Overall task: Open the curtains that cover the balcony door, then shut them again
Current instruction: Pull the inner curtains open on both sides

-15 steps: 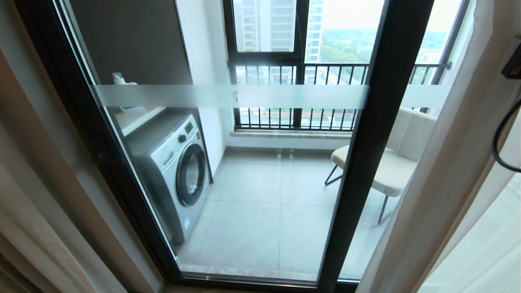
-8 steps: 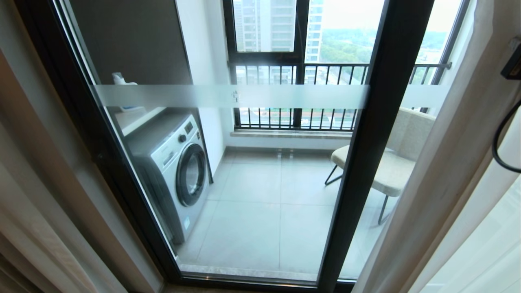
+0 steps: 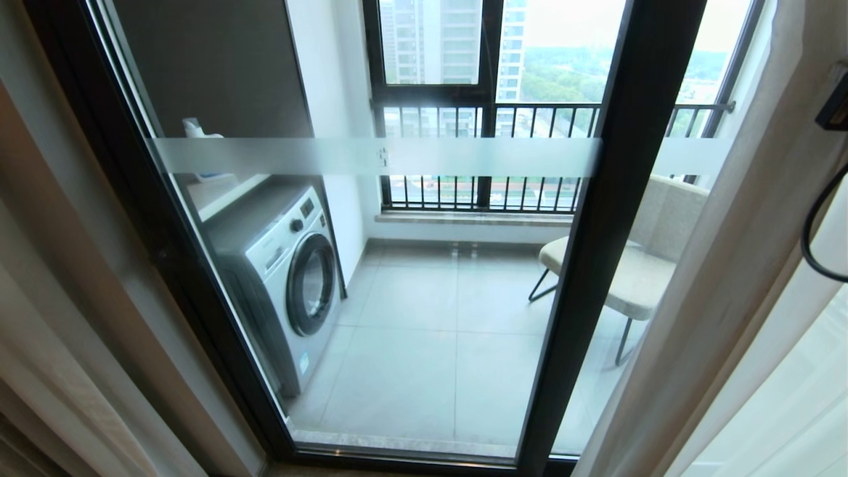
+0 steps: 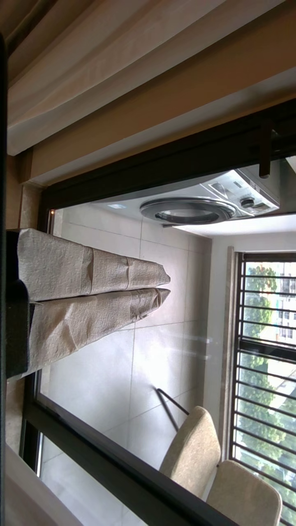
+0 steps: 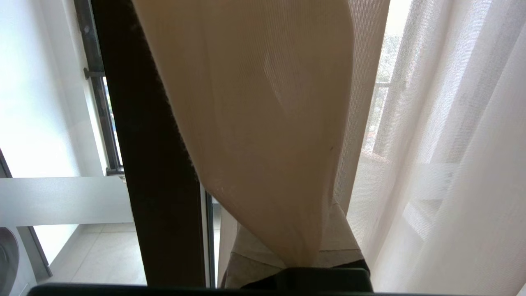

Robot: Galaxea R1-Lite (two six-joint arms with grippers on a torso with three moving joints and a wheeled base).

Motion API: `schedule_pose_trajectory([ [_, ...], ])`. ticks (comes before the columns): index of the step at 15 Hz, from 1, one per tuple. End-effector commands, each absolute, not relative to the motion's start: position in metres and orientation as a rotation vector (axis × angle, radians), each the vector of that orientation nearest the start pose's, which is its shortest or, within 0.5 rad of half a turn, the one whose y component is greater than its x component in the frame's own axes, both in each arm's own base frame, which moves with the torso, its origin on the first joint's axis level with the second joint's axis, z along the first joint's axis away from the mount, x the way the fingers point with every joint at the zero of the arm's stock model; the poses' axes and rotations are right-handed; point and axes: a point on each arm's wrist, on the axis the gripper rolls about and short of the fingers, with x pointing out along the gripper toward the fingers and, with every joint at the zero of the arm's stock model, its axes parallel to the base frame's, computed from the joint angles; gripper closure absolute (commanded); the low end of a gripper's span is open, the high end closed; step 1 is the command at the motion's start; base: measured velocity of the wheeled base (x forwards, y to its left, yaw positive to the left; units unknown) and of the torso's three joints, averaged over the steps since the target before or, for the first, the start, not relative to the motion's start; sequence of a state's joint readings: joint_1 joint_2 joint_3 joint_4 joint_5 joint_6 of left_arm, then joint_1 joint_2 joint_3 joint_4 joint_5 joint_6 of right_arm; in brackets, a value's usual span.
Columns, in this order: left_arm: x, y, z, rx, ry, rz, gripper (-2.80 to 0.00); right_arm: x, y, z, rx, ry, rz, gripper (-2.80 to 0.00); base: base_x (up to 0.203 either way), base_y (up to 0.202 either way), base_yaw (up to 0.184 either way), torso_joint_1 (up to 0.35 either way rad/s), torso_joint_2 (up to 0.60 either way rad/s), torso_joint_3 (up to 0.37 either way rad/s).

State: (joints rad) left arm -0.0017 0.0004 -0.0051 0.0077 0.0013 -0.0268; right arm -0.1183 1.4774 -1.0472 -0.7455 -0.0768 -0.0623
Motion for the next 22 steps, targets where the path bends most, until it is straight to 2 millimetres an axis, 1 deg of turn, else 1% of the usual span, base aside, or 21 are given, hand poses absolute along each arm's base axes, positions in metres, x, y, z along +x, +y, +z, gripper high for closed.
schedule_pose_trajectory([
  [1, -0.023, 0.0, 0.076, -0.026, 0.003, 0.0, 0.0, 0.257, -0.032, 0.327, -0.069, -0.315, -0.203, 0.0, 0.0, 0.0, 0.0, 0.0, 0.0, 0.0],
  [7, -0.023, 0.0, 0.076, -0.026, 0.003, 0.002, 0.0, 0.255, -0.039, 0.327, -0.073, -0.316, -0.231, 0.0, 0.0, -0.013, 0.003, 0.0, 0.0, 0.001],
  [11, -0.023, 0.0, 0.076, -0.028, 0.003, 0.0, 0.0, 0.255, -0.043, 0.327, -0.074, -0.313, -0.242, 0.0, 0.0, -0.177, 0.001, 0.002, 0.0, 0.0],
  [17, -0.023, 0.0, 0.076, -0.028, 0.003, 0.002, 0.0, 0.261, -0.047, 0.322, -0.053, -0.297, -0.256, 0.0, 0.0, -0.194, 0.003, 0.003, 0.0, 0.003],
  [22, -0.023, 0.0, 0.076, -0.029, 0.004, 0.002, 0.0, 0.267, -0.061, 0.316, -0.048, -0.277, -0.301, 0.0, 0.0, -0.192, 0.003, 0.003, 0.0, 0.003],
])
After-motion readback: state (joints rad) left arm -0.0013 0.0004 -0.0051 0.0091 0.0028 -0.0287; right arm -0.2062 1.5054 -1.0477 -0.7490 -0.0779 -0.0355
